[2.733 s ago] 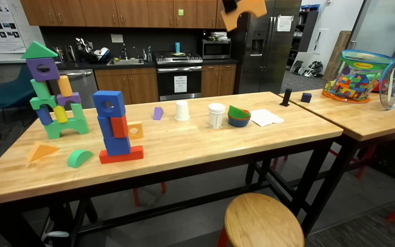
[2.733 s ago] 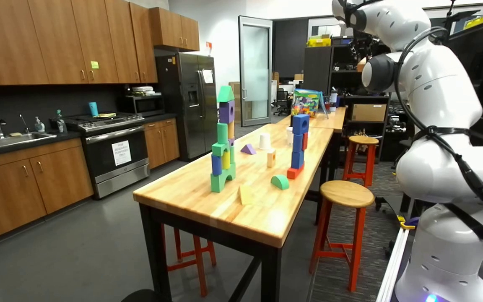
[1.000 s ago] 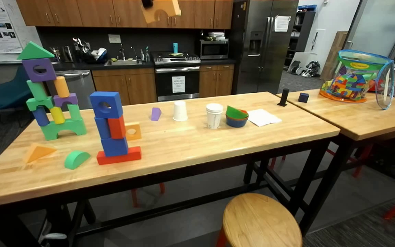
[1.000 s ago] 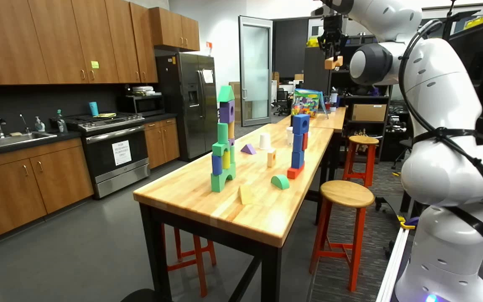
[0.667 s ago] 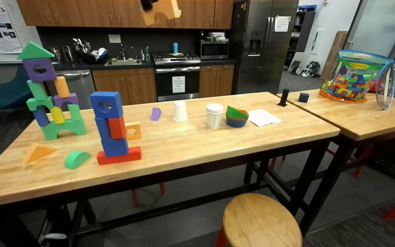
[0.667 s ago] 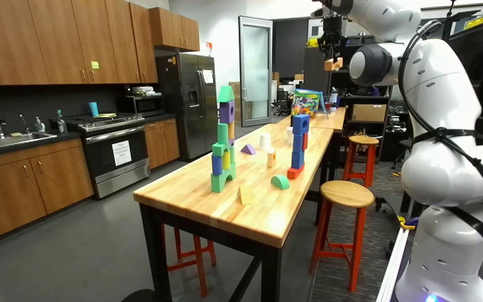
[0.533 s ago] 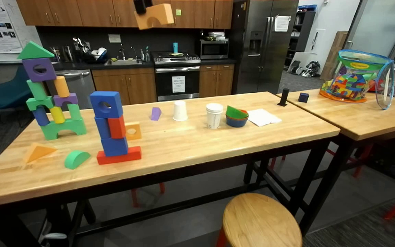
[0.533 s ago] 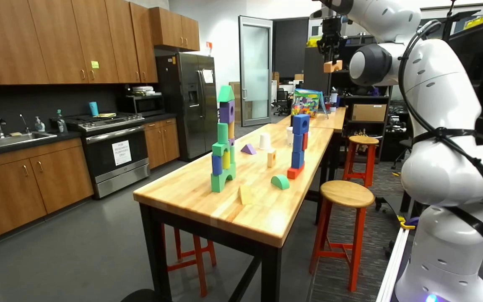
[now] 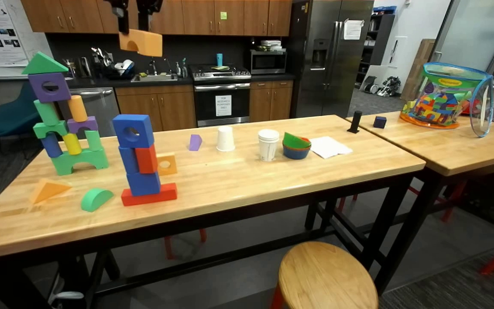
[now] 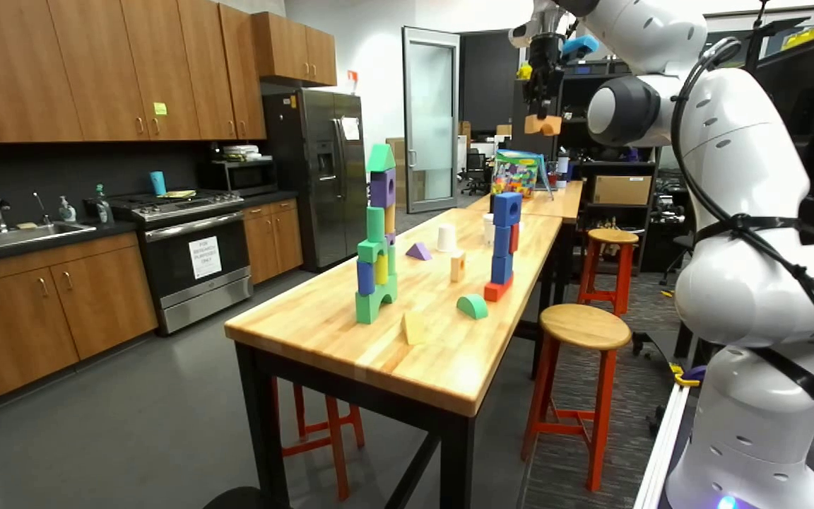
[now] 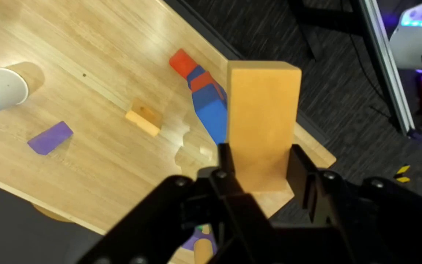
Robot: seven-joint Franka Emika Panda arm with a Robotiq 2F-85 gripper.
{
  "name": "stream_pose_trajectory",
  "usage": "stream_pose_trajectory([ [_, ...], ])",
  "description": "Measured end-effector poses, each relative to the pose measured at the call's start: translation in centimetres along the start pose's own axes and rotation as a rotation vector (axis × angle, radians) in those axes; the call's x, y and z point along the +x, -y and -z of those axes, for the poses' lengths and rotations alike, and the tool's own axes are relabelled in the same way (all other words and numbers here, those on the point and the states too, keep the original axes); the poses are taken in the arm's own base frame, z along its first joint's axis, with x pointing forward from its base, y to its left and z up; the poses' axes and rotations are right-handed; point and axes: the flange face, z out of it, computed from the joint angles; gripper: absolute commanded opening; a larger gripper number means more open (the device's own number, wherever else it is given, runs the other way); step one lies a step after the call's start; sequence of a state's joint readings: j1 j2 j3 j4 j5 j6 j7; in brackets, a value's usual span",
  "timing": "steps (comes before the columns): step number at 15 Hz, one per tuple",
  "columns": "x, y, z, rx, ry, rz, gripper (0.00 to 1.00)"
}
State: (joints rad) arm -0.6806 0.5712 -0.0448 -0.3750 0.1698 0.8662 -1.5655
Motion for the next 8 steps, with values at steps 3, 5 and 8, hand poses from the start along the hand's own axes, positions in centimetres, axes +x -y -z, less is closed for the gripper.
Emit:
stream_pose_trajectory([
  [3,0.6,-0.3,-0.3,0.004,-0.032,-0.017,0.15],
  [5,1.2,-0.6,-0.7,0.010,-0.027,-0.007,0.15],
  [8,2.7,-1.3,-1.8,0.029,0.002,0.038,0.15],
])
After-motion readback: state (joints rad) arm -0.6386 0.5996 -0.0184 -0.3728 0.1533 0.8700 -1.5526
